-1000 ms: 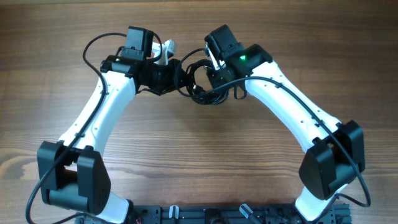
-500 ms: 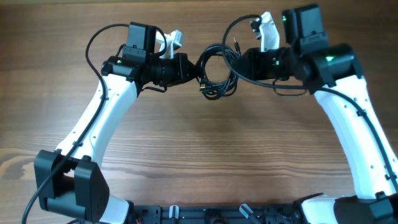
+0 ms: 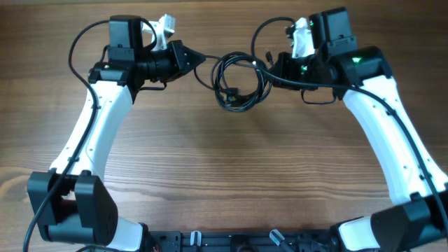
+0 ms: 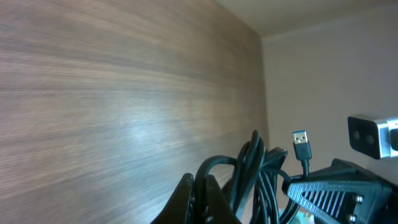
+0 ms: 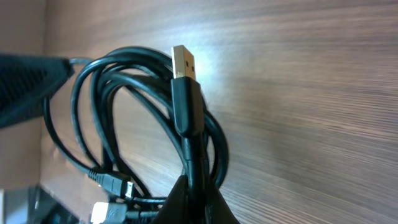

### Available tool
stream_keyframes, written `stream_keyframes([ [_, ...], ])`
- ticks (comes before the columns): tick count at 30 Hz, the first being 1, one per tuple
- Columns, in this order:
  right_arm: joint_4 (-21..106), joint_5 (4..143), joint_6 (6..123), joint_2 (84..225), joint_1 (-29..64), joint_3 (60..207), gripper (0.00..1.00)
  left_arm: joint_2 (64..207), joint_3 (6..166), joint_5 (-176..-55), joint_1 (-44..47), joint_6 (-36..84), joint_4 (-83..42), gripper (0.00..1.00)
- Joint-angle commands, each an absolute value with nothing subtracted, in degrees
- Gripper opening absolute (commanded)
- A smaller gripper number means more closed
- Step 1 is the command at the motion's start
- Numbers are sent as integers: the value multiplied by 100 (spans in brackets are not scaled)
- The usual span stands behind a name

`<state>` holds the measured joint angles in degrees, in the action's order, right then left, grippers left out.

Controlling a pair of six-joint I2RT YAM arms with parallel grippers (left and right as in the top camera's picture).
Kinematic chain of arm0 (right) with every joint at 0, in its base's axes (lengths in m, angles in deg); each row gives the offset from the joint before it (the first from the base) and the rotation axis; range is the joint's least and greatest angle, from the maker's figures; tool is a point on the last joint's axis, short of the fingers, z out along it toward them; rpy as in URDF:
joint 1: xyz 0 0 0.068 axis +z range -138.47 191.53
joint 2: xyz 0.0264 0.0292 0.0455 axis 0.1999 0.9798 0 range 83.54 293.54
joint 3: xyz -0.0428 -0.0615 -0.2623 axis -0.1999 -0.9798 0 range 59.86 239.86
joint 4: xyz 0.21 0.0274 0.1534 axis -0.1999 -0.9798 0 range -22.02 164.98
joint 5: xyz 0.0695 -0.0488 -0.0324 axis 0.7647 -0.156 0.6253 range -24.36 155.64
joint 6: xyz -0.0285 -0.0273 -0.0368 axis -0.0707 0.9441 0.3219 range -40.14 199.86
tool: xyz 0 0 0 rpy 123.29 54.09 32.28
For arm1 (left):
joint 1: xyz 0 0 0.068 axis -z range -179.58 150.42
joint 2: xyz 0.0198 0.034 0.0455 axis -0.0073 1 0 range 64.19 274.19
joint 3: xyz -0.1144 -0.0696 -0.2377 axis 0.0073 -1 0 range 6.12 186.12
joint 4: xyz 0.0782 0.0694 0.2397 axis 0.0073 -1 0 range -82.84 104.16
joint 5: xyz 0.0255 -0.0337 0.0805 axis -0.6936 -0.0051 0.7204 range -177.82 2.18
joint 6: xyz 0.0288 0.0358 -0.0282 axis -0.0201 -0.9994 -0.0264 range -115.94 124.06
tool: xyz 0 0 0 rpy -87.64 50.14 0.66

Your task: Untangle cables

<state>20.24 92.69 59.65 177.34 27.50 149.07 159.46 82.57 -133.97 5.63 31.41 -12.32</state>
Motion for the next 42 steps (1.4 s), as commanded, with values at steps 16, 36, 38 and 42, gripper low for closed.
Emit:
stream_keyframes([
  [16,2079,4478,4962,18156,5047,14907,4,16026,8220,-11314,436,2982,-2668,59],
  [36,2168,7210,6151,18941,5075,15414,69,16066,8206,-11074,338,2962,-3119,51],
  [38,2096,7140,5742,18941,4826,15407,68,16120,8032,-11093,570,2840,-3302,47],
  [42,2140,7435,5467,18941,3888,15410,68,16193,7417,-10966,1199,3432,-3230,38],
])
